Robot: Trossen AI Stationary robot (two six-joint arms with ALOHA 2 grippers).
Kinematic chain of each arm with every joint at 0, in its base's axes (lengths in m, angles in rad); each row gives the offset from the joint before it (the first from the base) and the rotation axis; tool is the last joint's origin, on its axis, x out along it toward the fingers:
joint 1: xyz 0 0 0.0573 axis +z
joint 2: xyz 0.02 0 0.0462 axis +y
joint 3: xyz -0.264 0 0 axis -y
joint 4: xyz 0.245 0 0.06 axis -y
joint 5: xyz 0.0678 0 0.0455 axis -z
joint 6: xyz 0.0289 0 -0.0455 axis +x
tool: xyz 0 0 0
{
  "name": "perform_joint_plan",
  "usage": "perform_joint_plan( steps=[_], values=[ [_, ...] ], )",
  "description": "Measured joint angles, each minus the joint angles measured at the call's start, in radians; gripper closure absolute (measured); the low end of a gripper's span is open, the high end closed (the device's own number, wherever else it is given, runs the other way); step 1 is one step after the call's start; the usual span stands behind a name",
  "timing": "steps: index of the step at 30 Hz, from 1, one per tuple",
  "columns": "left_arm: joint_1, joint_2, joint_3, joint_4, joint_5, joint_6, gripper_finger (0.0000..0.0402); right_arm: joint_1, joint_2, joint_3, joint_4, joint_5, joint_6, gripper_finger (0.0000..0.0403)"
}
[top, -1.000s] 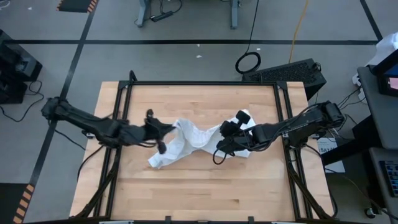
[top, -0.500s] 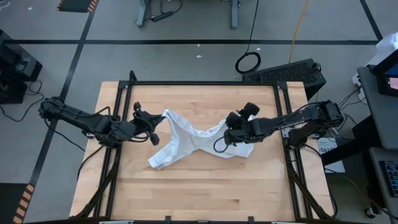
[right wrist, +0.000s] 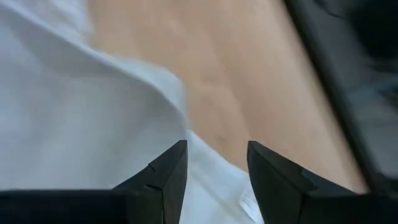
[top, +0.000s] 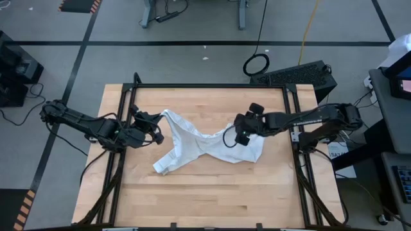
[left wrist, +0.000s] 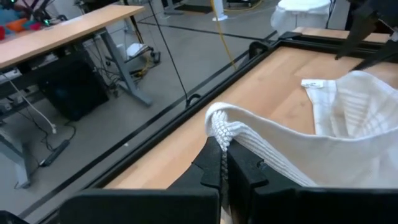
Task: Roll towel
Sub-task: Fold the white towel
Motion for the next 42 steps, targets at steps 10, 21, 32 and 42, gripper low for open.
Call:
perform_joint_plan(
  steps=[10,21,32,42],
  values=[
    [0.000,0.000,0.000,-0.043,-0.006,-0.019,0.0395,-0.148,-0.012,0.001,0.116,-0.294,-0.287,0.0204],
    [0.000,0.000,-0.001,-0.051,-0.005,-0.026,0.0395,-0.164,-0.010,-0.095,0.380,-0.390,-0.411,0.0264],
    [-0.072,0.000,-0.001,0.230,0.211,0.151,0.0395,0.086,-0.063,0.158,0.308,0.237,-0.363,0.0398],
    [-0.167,-0.053,-0.001,0.386,0.105,0.265,0.0395,-0.010,-0.060,0.404,0.311,0.371,-0.588,0.0401]
  ],
)
